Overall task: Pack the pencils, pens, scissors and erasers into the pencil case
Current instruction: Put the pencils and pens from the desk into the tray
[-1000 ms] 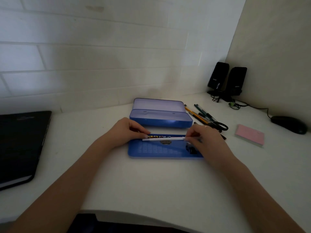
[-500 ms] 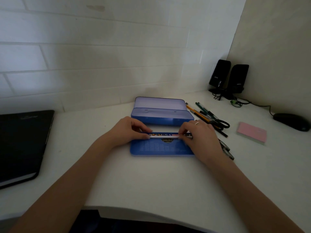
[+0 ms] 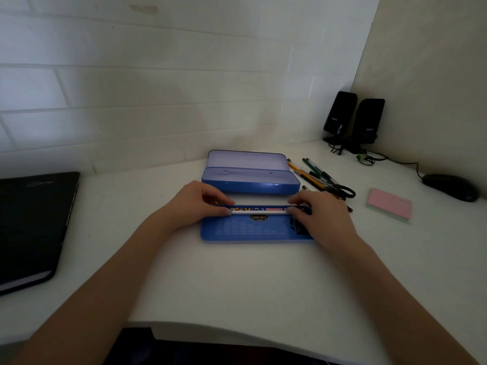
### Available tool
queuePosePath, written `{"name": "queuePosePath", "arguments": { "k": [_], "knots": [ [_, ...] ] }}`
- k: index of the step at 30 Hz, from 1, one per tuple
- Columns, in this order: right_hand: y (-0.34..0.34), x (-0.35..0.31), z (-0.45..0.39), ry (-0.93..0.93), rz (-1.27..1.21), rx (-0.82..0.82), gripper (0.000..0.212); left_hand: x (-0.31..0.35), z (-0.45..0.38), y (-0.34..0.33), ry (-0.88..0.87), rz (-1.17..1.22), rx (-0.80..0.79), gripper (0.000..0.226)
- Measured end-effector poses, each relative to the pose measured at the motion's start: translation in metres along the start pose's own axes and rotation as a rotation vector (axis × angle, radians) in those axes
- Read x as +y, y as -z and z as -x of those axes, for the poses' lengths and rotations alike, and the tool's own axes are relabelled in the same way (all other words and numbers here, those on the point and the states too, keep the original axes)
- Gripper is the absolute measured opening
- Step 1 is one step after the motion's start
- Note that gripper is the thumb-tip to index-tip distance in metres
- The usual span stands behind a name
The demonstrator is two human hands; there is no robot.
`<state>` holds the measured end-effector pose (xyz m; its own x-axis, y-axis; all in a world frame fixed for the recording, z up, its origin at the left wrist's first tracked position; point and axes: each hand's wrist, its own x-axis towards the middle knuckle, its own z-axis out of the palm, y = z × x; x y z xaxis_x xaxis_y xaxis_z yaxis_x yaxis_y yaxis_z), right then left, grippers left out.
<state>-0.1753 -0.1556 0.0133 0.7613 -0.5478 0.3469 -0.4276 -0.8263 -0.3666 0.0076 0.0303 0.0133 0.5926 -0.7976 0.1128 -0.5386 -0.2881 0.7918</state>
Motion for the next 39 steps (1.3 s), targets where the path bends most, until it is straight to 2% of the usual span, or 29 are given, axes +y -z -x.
{"name": "queuePosePath", "arguments": {
  "k": [3, 6, 9, 12, 17, 21, 28, 31, 36, 39],
  "knots": [
    [0.009, 0.006, -0.002, -0.143, -0.047, 0.183, 0.013, 0.0, 0.001, 0.001, -0.004, -0.002, -0.004, 0.018],
    [0.022, 0.029, -0.004, -0.366, 0.02, 0.353, 0.012, 0.0, 0.001, 0.001, -0.009, -0.006, -0.001, 0.017],
    [0.024, 0.052, -0.003, -0.538, 0.01, 0.279, 0.016, 0.0, 0.001, 0.0, -0.01, -0.004, -0.002, 0.017],
    [0.016, 0.055, -0.006, -0.577, -0.009, 0.155, 0.026, 0.001, 0.001, 0.0, -0.003, -0.011, -0.006, 0.017],
    [0.015, 0.052, -0.012, -0.572, -0.011, 0.173, 0.014, 0.001, 0.003, 0.0, -0.001, -0.032, -0.003, 0.018],
    [0.013, 0.056, -0.013, -0.565, 0.012, 0.182, 0.02, 0.001, 0.003, 0.0, -0.002, -0.038, -0.005, 0.018],
    [0.036, 0.053, -0.007, -0.518, -0.512, 0.419, 0.02, 0.0, 0.001, 0.001, -0.005, -0.015, -0.013, 0.019],
    [0.038, 0.041, -0.006, -0.443, -0.677, 0.344, 0.014, -0.001, 0.001, 0.001, -0.009, -0.007, -0.011, 0.02],
    [0.031, 0.026, -0.003, -0.201, -0.409, 0.015, 0.007, -0.001, 0.001, 0.002, -0.007, 0.011, -0.016, 0.021],
    [0.027, 0.022, -0.004, -0.153, -0.356, -0.084, 0.006, -0.001, 0.001, 0.002, -0.002, 0.029, -0.02, 0.019]
  ]
}}
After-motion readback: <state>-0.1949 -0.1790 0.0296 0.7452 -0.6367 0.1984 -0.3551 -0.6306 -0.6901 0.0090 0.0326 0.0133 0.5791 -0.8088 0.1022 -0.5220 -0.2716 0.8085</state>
